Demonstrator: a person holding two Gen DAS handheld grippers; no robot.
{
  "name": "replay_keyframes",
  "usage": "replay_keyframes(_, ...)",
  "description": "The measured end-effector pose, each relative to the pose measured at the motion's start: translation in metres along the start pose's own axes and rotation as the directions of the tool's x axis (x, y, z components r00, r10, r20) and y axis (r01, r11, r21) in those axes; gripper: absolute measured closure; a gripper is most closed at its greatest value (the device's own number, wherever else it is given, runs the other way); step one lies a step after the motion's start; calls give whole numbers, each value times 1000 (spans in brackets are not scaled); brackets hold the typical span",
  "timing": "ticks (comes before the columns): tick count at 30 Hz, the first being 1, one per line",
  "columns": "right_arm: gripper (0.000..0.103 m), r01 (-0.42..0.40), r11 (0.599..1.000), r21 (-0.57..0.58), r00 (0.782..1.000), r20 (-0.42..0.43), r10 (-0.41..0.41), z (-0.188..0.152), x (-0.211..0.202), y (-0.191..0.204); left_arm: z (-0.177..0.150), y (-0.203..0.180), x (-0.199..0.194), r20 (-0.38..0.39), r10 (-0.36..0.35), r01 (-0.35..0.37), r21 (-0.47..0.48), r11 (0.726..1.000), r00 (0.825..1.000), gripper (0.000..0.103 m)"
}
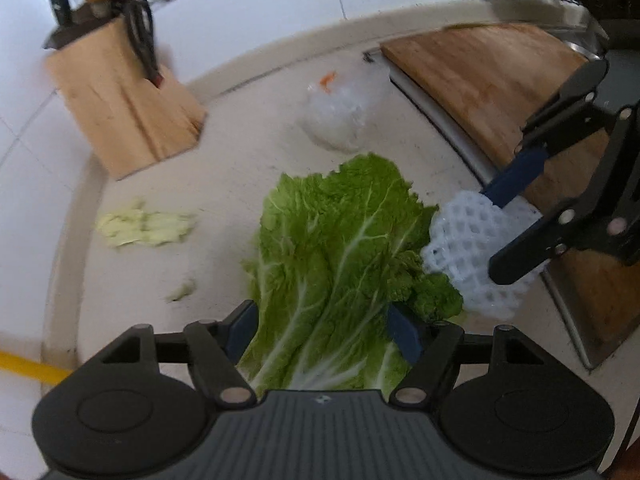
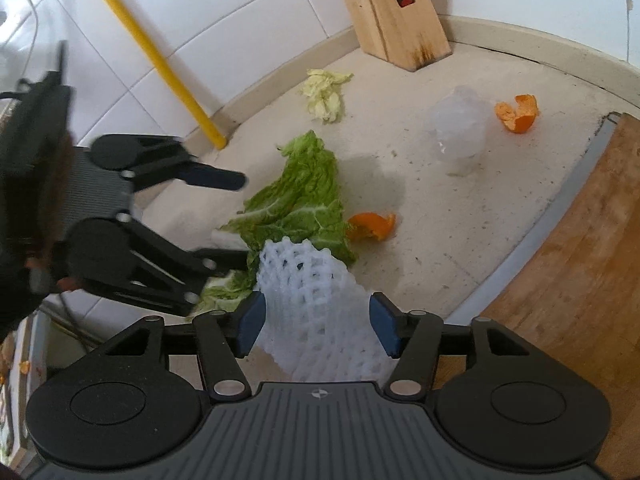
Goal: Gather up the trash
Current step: 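Grasp the pale cabbage leaves with the left tool while the right tool holds the net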
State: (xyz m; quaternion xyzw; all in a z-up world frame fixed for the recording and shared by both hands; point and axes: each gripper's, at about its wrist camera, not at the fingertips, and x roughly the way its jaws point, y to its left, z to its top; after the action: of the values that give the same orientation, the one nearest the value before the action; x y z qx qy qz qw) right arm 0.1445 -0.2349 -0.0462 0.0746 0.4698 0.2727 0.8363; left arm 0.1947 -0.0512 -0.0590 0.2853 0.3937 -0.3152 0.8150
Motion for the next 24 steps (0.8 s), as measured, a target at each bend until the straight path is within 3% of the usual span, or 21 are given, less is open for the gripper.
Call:
replay_keyframes(6,33,-13,1000,-1,1000,-24,13,5,3,1,2,18,9,-20,-124,124,-13,992,992,35)
replay_keyframes(9,31,-17,1000,-2,999,-36,17,5,7,1,0,19,11,-38,-155,155,2,988,987,25)
replay_keyframes(12,29,-9,1000,-19,999,-39,8,7,9,5,-3,17,18,-62,-210,211,15,977,976,24)
replay_keyframes(16,30,-5,1000,-25,999,-41,4,7,10,6,-6,16,19,-63,-219,221,13,975,974,19)
replay_keyframes(17,34,0,1000,-30,999,-40,-1,7,10,7,-6,16,21,-62,-222,222,-3,975,973,19)
replay_keyframes(18,38,8,999,-39,999,-38,-10,7,10,8,-6,16,21,-60,-219,218,-21,976,974,20)
replay_keyframes(19,49,18,999,-45,999,-37,-20,7,10,9,-7,14,21,-59,-212,210,-37,977,976,22)
replay_keyframes(20,63,21,999,-38,999,-42,-22,6,10,8,-7,13,19,-60,-205,202,-59,978,977,31)
replay_keyframes(21,69,14,1000,-22,999,-48,-15,6,9,6,-8,12,15,-62,-193,188,-80,979,979,44)
replay_keyframes(22,75,1,1000,-7,999,-47,-2,6,7,5,-8,10,10,-64,-172,165,-95,982,983,49)
replay_keyframes(24,77,-14,1000,13,999,-29,14,6,1,3,-11,9,-2,-53,-149,142,-127,982,987,64)
